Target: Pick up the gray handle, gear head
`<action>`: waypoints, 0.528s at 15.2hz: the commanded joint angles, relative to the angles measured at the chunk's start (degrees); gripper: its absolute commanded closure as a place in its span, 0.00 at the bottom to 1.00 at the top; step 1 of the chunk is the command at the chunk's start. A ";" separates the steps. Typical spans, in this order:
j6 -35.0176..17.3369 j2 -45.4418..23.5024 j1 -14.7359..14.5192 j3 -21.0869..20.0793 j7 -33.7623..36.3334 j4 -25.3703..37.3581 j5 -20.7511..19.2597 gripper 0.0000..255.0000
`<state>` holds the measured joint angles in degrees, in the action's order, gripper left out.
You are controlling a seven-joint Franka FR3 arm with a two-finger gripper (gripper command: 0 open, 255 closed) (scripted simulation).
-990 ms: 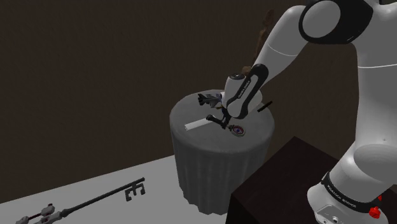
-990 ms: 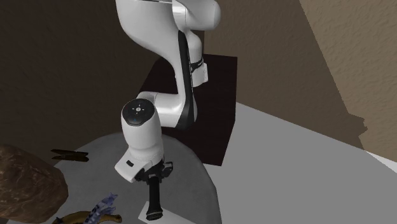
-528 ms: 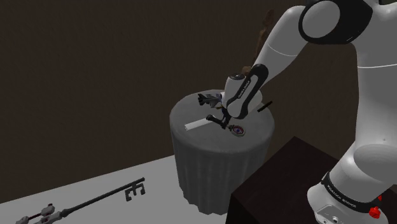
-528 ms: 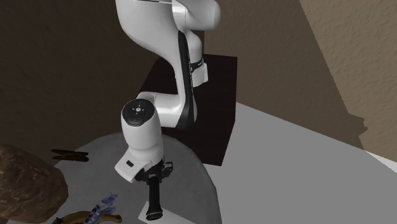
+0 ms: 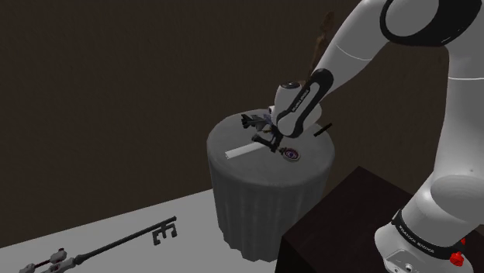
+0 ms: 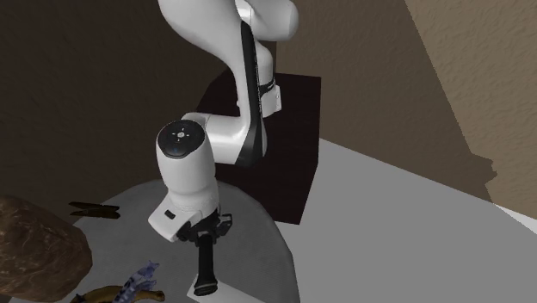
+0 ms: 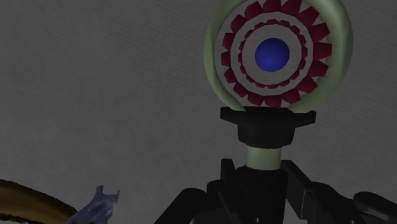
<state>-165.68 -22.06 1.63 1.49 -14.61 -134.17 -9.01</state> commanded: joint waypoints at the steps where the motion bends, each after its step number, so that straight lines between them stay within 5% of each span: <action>1: 1.36 1.59 0.10 -0.25 -0.17 -0.24 0.22 1.00; 8: 6.11 6.85 0.65 -1.04 -1.23 -0.75 1.24 1.00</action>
<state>-160.26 -15.97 2.22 0.54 -15.72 -134.84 -7.91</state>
